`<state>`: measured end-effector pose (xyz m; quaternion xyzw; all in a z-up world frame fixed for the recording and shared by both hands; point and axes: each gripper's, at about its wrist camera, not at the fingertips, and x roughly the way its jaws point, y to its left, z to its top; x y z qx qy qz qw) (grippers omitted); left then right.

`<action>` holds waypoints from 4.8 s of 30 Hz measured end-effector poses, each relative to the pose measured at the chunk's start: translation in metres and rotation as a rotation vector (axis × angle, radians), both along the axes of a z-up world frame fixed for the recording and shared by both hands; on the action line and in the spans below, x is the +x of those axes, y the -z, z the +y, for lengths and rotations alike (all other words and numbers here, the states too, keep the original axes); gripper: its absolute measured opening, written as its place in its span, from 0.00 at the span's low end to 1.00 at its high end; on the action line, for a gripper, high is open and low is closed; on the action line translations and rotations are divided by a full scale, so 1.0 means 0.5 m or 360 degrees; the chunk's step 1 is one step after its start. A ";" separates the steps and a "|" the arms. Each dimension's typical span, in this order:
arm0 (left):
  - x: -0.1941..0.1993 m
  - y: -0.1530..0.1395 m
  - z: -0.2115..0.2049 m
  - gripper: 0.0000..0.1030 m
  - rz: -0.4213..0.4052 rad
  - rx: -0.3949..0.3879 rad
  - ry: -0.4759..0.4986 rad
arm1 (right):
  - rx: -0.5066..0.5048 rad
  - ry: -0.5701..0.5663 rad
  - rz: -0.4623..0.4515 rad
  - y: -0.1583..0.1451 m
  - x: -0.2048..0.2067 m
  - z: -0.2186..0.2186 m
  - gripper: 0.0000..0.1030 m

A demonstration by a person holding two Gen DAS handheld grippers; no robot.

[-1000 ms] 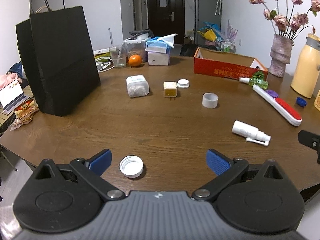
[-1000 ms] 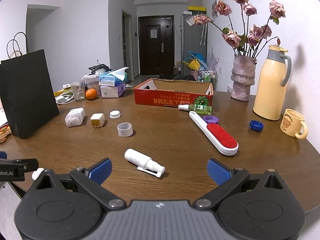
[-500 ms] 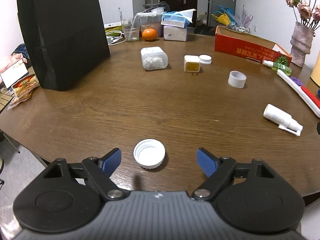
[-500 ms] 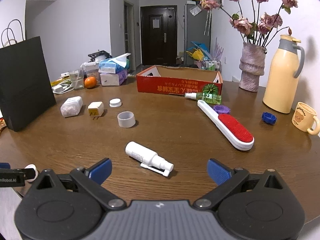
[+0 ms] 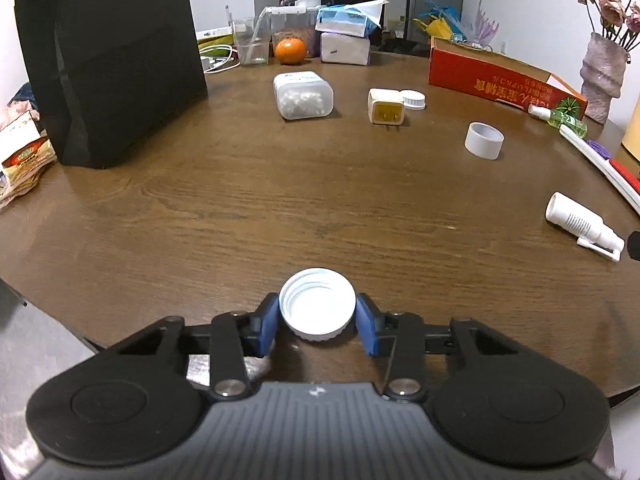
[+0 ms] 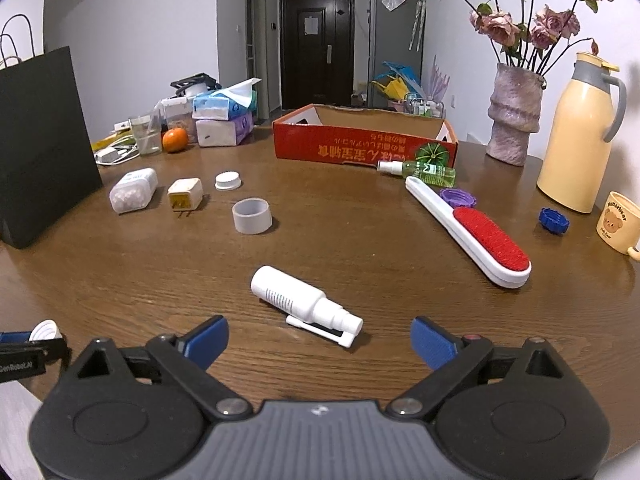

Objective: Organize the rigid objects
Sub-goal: 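Grasp the white spray bottle with the right gripper while the left gripper holds the cap, then carry the cap and spray bottle in both grippers over the cardboard box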

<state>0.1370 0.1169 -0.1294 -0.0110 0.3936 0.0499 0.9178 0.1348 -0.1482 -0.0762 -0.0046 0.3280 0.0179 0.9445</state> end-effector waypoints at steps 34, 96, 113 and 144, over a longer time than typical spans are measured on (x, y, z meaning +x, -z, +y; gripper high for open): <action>0.122 -0.046 -0.057 0.40 -0.0105 -0.0105 0.0113 | -0.0018 -0.0252 0.0136 0.089 0.178 -0.015 0.53; 0.497 -0.241 -0.329 0.40 -0.0458 -0.0256 0.0270 | 0.0262 0.0107 -0.0367 -0.113 0.450 -0.221 0.35; 0.633 -0.247 -0.361 0.40 -0.0527 -0.0197 0.0261 | 0.0247 0.0181 -0.0451 -0.142 0.562 -0.212 0.35; 0.942 -0.171 -0.422 0.40 -0.0411 -0.0002 0.0278 | 0.0220 0.0299 -0.0352 -0.102 0.844 -0.240 0.35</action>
